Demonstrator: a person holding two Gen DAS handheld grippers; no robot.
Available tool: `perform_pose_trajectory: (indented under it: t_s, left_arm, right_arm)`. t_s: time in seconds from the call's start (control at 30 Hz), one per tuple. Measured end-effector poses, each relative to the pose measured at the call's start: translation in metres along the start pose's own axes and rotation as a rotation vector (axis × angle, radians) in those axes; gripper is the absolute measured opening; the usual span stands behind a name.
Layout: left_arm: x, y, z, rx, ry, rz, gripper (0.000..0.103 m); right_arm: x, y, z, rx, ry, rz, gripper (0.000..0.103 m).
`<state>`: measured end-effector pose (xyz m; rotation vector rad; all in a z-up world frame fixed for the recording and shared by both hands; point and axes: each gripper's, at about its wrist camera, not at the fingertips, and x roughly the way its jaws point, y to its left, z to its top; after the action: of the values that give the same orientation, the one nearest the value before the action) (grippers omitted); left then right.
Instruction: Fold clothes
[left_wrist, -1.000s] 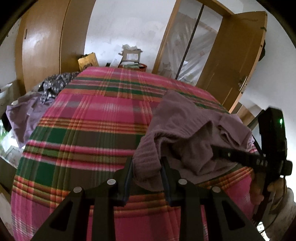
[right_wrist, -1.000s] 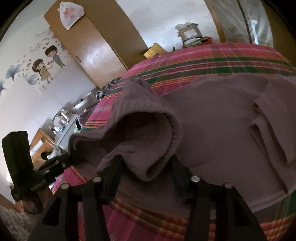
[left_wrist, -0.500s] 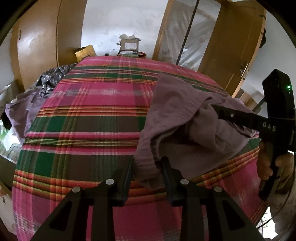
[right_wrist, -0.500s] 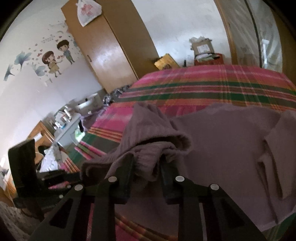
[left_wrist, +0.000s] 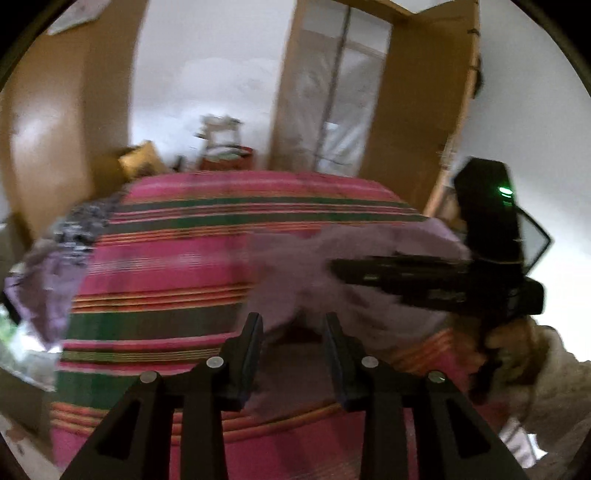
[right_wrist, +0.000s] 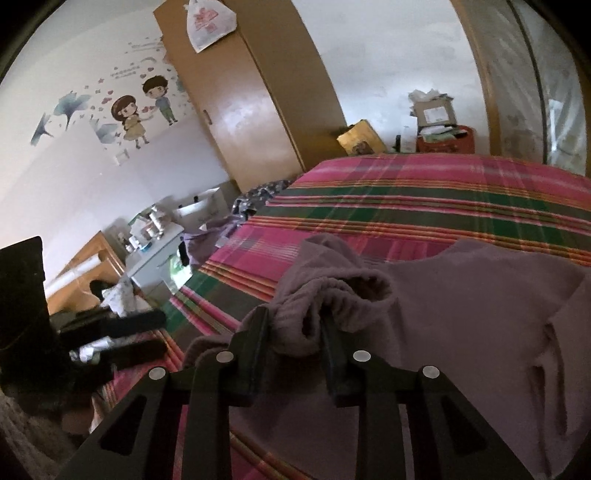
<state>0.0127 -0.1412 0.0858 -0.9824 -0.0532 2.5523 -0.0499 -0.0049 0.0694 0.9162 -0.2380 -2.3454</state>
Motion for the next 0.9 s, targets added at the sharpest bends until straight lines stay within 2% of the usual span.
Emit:
perform_pose_trajectory:
  t_s: [0.1, 0.27, 0.4, 0.43, 0.5, 0.57, 0.6, 0.73, 0.8, 0.9]
  left_arm:
    - [0.020, -0.015, 0.007, 0.032, 0.044, -0.001, 0.037]
    - [0.053, -0.022, 0.014, -0.011, 0.148, 0.001, 0.037]
    - [0.063, -0.023, 0.016, -0.023, 0.161, 0.012, 0.037]
    - [0.065, -0.023, 0.017, -0.030, 0.160, 0.015, 0.035]
    - [0.070, -0.023, 0.020, -0.042, 0.159, 0.023, 0.023]
    - [0.075, -0.021, 0.022, -0.052, 0.166, 0.032, 0.007]
    - [0.077, -0.019, 0.024, -0.056, 0.171, 0.037, 0.005]
    - [0.077, -0.014, 0.029, -0.072, 0.155, 0.029, 0.003]
    - [0.074, -0.013, 0.031, -0.082, 0.142, 0.030, 0.003]
    - [0.070, -0.010, 0.037, -0.094, 0.113, 0.038, 0.003]
  right_arm:
    - [0.003, -0.001, 0.001, 0.010, 0.010, 0.009, 0.029]
    - [0.005, -0.005, 0.001, 0.016, 0.027, 0.011, 0.029]
    - [0.005, -0.010, 0.002, 0.033, 0.034, 0.027, 0.029]
    - [0.005, -0.011, 0.002, 0.036, 0.035, 0.032, 0.029]
    - [0.003, -0.013, 0.002, 0.034, 0.037, 0.034, 0.029]
    - [-0.001, -0.015, 0.002, 0.035, 0.037, 0.031, 0.032]
    - [-0.002, -0.018, 0.001, 0.040, 0.042, 0.031, 0.034]
    - [-0.017, -0.026, -0.003, 0.047, 0.030, 0.009, 0.039]
    - [-0.026, -0.027, -0.008, 0.022, 0.028, -0.032, 0.041]
    - [-0.033, -0.023, -0.018, -0.050, 0.039, -0.108, 0.050]
